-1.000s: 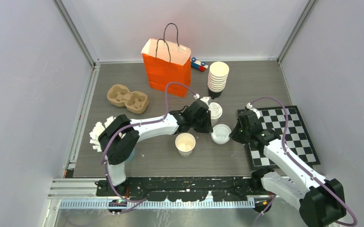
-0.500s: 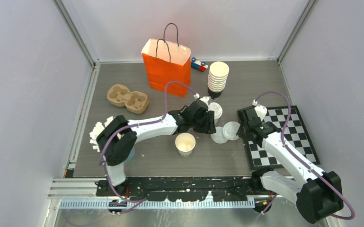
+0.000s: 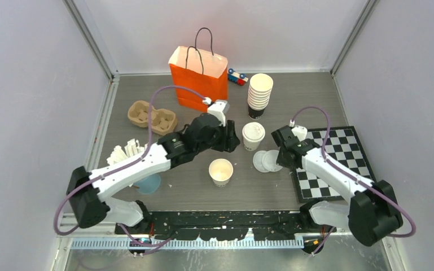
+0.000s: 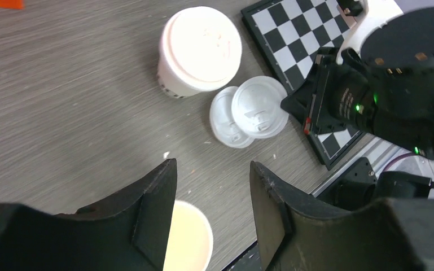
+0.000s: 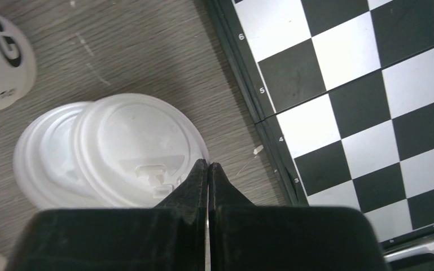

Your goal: Pack the takeout coffee

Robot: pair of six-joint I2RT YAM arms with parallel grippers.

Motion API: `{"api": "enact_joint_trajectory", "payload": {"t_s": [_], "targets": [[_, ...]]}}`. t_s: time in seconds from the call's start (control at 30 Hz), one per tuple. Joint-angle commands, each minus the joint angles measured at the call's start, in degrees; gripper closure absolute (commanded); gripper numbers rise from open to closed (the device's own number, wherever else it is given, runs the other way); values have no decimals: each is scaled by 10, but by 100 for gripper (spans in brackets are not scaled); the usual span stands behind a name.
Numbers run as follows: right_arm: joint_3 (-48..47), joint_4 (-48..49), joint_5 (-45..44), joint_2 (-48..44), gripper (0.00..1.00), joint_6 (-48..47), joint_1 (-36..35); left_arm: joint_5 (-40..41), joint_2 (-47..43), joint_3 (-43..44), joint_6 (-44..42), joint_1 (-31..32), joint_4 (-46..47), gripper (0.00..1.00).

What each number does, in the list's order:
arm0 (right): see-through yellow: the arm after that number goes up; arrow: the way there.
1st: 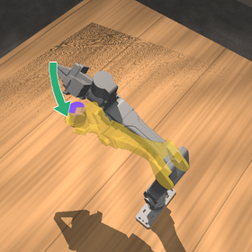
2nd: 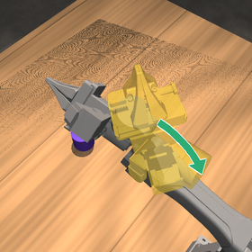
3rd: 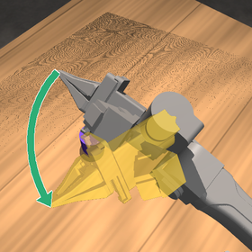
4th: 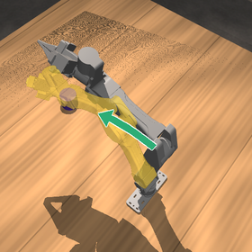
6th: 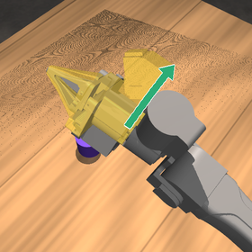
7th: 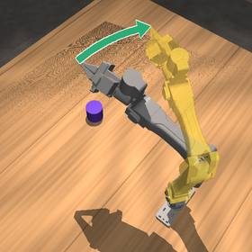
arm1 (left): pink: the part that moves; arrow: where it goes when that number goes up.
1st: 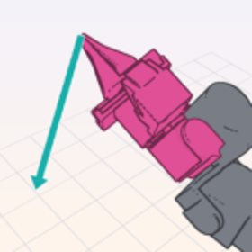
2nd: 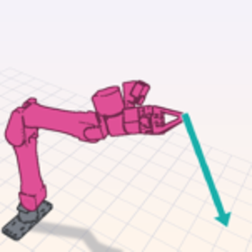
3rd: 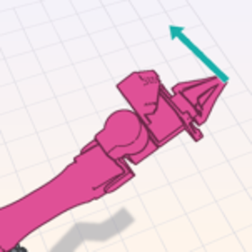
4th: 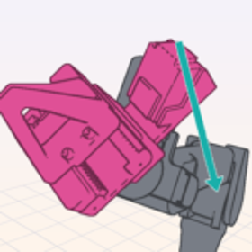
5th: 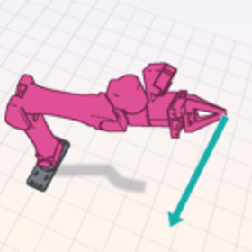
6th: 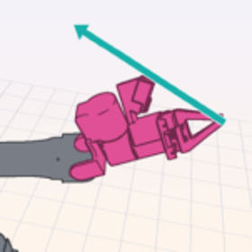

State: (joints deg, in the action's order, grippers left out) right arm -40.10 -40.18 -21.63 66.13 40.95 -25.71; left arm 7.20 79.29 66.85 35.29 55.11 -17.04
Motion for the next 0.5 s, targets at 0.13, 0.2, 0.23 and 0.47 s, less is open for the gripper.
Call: {"api": "enact_joint_trajectory", "payload": {"t_s": [0.13,0.2,0.23,0.47], "targets": [[-68,-14,-146,73,100,12,-1,66,-125,-73,-28,-2,-62,47],[-86,-13,-167,90,100,8,0,70,-144,-84,-27,-2,-72,47],[-97,-12,-175,99,100,5,0,70,-152,-91,-27,-2,-75,47],[-182,-28,-238,187,100,-22,17,81,-199,-112,-32,-2,-116,46]]}}
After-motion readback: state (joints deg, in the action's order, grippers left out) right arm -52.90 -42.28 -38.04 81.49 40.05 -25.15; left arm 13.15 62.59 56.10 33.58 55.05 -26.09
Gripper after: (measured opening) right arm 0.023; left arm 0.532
